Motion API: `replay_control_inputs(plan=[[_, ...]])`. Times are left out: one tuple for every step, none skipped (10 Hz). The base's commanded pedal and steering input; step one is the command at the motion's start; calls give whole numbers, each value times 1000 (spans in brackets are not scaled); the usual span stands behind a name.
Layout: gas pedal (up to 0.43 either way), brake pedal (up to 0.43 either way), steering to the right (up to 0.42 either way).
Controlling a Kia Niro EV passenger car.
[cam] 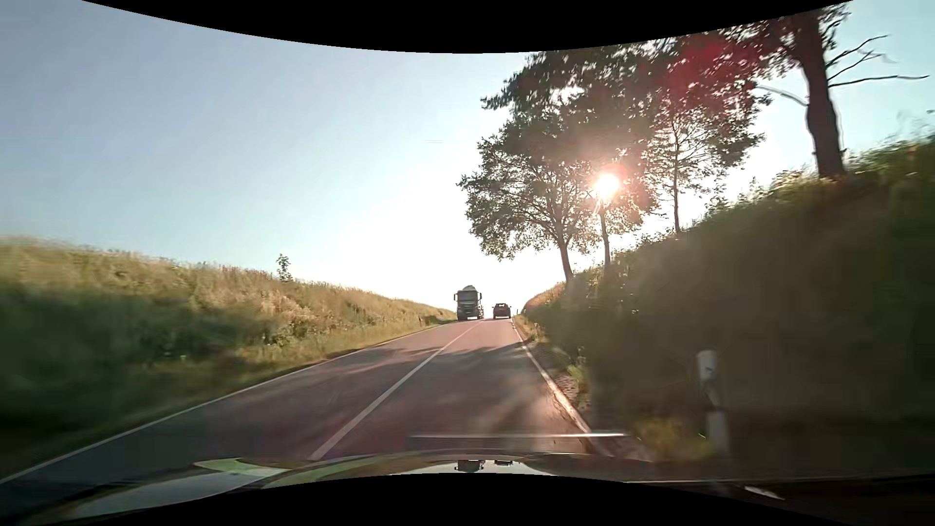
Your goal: Follow the waypoints while adhering to traffic rules and regulations
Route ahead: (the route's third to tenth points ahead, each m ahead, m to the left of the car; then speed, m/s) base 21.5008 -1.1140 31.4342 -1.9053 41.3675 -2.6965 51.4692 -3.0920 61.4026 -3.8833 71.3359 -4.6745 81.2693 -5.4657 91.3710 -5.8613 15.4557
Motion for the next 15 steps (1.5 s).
replay_control_inputs(plan=[[319, 0, 22], [319, 0, 23], [319, 0, 25], [319, 0, 27], [319, 0, 28], [319, 0, 27], [319, 0, 24], [319, 0, 19], [319, 0, 12], [319, 0, 7], [319, 0, -3], [319, 0, -10], [319, 0, -13], [319, 0, -14], [319, 0, -14]])
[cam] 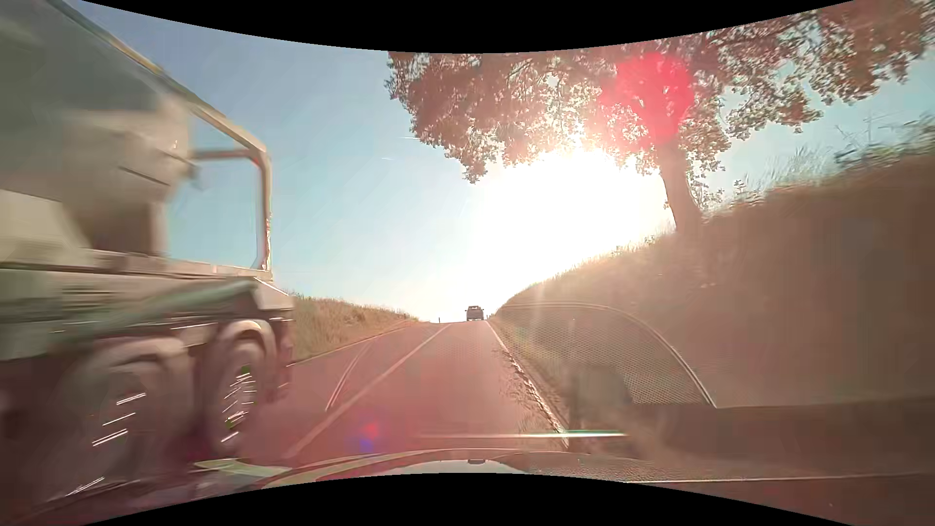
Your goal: Follow the waypoints while adhering to traffic rules and regulations
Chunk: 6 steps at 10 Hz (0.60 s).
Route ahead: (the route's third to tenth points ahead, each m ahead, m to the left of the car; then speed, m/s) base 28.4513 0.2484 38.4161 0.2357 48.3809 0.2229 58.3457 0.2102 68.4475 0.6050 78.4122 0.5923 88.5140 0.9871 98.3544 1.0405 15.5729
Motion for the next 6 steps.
replay_control_inputs(plan=[[319, 0, -14], [319, 0, -12], [319, 0, -10], [319, 0, -8], [319, 0, -6], [319, 0, -5]])
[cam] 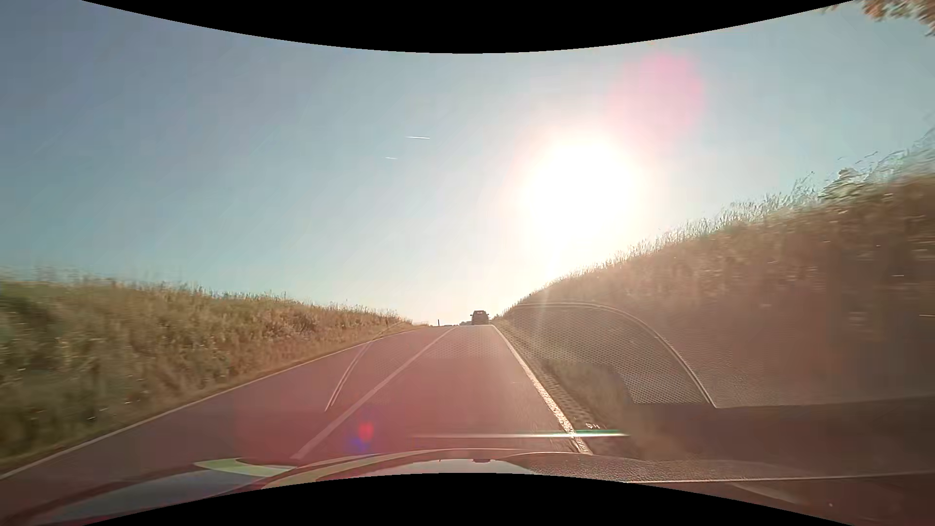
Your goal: Follow the waypoints while adhering to traffic rules and regulations
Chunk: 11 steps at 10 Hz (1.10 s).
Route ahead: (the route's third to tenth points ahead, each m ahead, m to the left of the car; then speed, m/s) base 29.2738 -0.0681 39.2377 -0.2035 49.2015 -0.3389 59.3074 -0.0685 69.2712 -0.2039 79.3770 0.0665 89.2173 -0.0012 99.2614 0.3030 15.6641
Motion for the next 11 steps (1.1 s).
replay_control_inputs(plan=[[319, 0, -4], [319, 0, -1], [319, 0, 0], [319, 0, -1], [319, 0, 0], [319, 0, 2], [319, 0, 2], [319, 0, 2], [319, 0, 0], [319, 0, -1], [319, 0, -1]])
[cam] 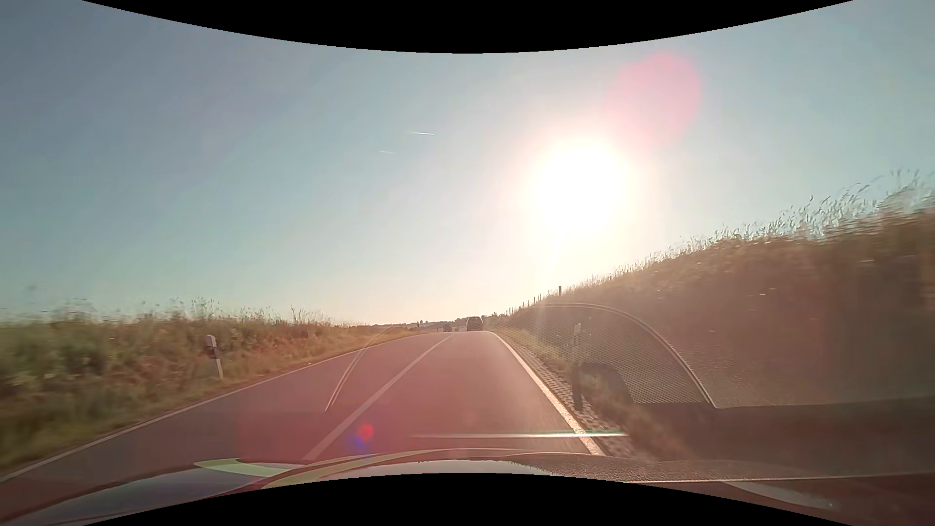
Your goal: Follow the waypoints while adhering to traffic rules and regulations
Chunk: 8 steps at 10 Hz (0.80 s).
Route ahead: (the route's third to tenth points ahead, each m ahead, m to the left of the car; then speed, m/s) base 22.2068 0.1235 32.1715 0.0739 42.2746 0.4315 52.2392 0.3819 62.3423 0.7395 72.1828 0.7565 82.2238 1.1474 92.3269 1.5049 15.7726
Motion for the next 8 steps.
replay_control_inputs(plan=[[319, 0, -3], [319, 0, -3], [319, 0, -4], [319, 0, -3], [319, 0, -3], [319, 0, -3], [319, 0, -3], [319, 0, -2]])
